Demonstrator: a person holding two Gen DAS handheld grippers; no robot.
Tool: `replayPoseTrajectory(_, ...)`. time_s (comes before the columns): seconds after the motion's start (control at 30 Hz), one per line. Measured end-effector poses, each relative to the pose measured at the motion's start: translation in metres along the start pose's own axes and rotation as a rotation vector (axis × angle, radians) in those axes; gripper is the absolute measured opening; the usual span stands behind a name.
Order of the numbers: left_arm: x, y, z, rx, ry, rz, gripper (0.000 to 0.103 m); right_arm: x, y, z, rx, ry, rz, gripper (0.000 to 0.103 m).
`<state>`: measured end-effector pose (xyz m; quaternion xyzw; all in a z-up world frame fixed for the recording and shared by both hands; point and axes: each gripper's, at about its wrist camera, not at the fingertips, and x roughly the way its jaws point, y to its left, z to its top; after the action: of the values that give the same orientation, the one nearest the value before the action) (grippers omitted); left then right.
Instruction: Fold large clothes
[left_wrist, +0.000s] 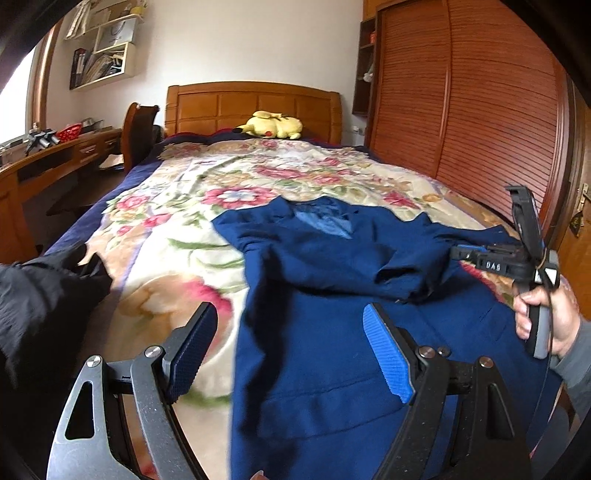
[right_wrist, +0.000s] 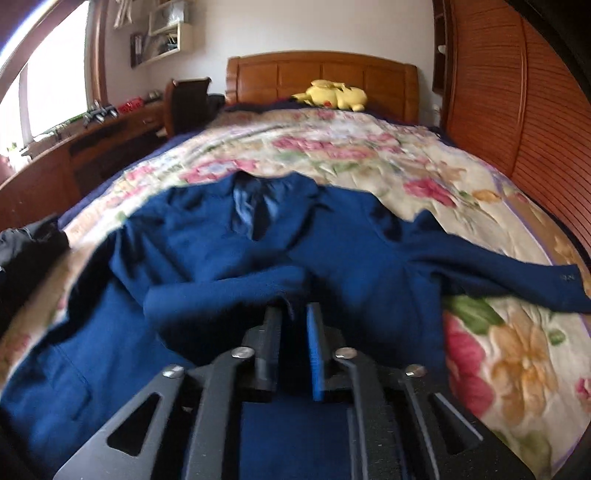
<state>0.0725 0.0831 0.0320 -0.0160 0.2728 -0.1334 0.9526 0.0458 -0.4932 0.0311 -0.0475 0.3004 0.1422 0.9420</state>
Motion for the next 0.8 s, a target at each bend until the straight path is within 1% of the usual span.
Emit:
replayPoseTrajectory(0.07, 0.005, -0.009, 0.004, 0.003, -0.008, -0.019, 0.082, -0.007, -0.002, 0.007, -0.002, -0.027, -0.008, 0.046)
replayPoseTrajectory(0.1, 0.007, -0.014, 0.005, 0.005, -0.009, -0.022, 0.082, -0.010, -0.004, 0.008, -0.007, -0.039, -0.005, 0.050)
replayPoseTrajectory(0.13, 0.011, -0.018, 0.006, 0.009, -0.007, -0.024, 0.082, -0.013, -0.006, 0.007, -0.010, -0.048, -0.003, 0.057)
replayPoseTrajectory(0.17, 0.014, -0.022, 0.007, 0.014, -0.006, -0.026, 0.082, -0.015, -0.006, 0.008, -0.015, -0.053, 0.006, 0.059)
replayPoseTrajectory(0.33, 0.030, -0.035, 0.007, 0.029, 0.016, -0.031, 0.082, -0.010, 0.013, 0.003, -0.102, -0.045, 0.073, 0.059)
replayPoseTrajectory(0.5, 0.040, -0.040, 0.006, 0.041, 0.034, -0.021, 0.082, 0.005, 0.023, -0.001, -0.159, 0.026, 0.182, 0.059)
replayPoseTrajectory(0.67, 0.042, -0.041, 0.003, 0.045, 0.048, -0.012, 0.082, 0.032, 0.034, -0.009, -0.206, 0.117, 0.214, 0.059)
replayPoseTrajectory(0.8, 0.042, -0.041, 0.003, 0.044, 0.048, -0.012, 0.082, 0.046, 0.040, -0.007, -0.210, 0.151, 0.243, 0.059)
